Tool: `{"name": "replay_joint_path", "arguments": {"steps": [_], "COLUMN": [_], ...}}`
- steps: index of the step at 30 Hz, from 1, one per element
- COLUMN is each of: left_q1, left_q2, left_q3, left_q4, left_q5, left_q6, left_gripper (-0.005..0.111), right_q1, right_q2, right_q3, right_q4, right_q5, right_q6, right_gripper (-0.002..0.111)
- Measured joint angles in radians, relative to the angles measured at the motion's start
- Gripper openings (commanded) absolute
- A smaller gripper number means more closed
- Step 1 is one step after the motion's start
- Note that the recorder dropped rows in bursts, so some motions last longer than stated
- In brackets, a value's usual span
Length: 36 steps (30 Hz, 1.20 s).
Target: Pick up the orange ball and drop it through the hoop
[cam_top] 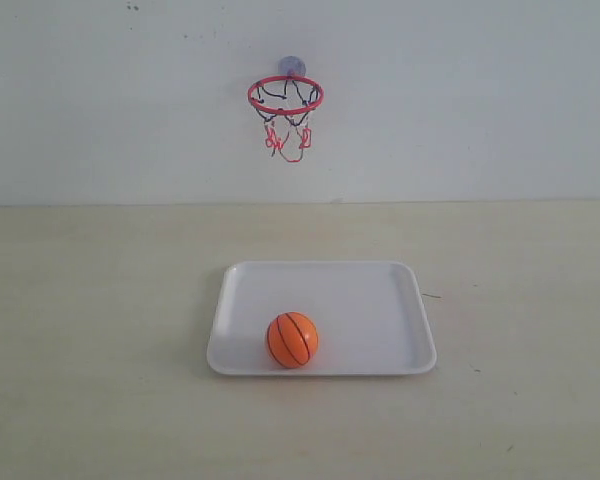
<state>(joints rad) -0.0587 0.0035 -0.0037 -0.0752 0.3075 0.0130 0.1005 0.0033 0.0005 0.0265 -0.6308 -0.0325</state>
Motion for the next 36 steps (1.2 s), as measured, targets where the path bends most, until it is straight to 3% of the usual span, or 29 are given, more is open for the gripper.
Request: {"name": "replay_joint_path", "arguments": {"steps": [5, 10, 15, 20, 22, 36], "left_q1": [0.000, 0.000, 0.000, 0.000, 0.000, 0.000], "left_q2": [0.000, 0.000, 0.000, 0.000, 0.000, 0.000], "left_q3": [0.000, 0.000, 0.000, 0.000, 0.000, 0.000], "left_q4": [0.000, 0.000, 0.000, 0.000, 0.000, 0.000], "left_q5": [0.000, 0.000, 0.000, 0.000, 0.000, 0.000], "left_q6": [0.000, 0.000, 0.000, 0.000, 0.000, 0.000], "left_gripper": [0.004, 0.004, 0.004, 0.004, 0.004, 0.004], "right_q1": [0.000, 0.000, 0.000, 0.000, 0.000, 0.000], "right_q2": [0.000, 0.032, 0.219, 0.459, 0.536, 0.756], "right_q3": [-0.010, -0.141, -0.363, -0.596, -0.638, -0.665], "right_q4": [0.011, 0.017, 0.019, 0.019, 0.019, 0.019], "right_q5": [-0.058, -0.026, 0.214, 0.650, 0.747, 0.826], "right_q6": [-0.005, -0.049, -0.063, -0.063, -0.063, -0.061], "right_gripper": [0.000, 0.000, 0.000, 0.000, 0.000, 0.000]}}
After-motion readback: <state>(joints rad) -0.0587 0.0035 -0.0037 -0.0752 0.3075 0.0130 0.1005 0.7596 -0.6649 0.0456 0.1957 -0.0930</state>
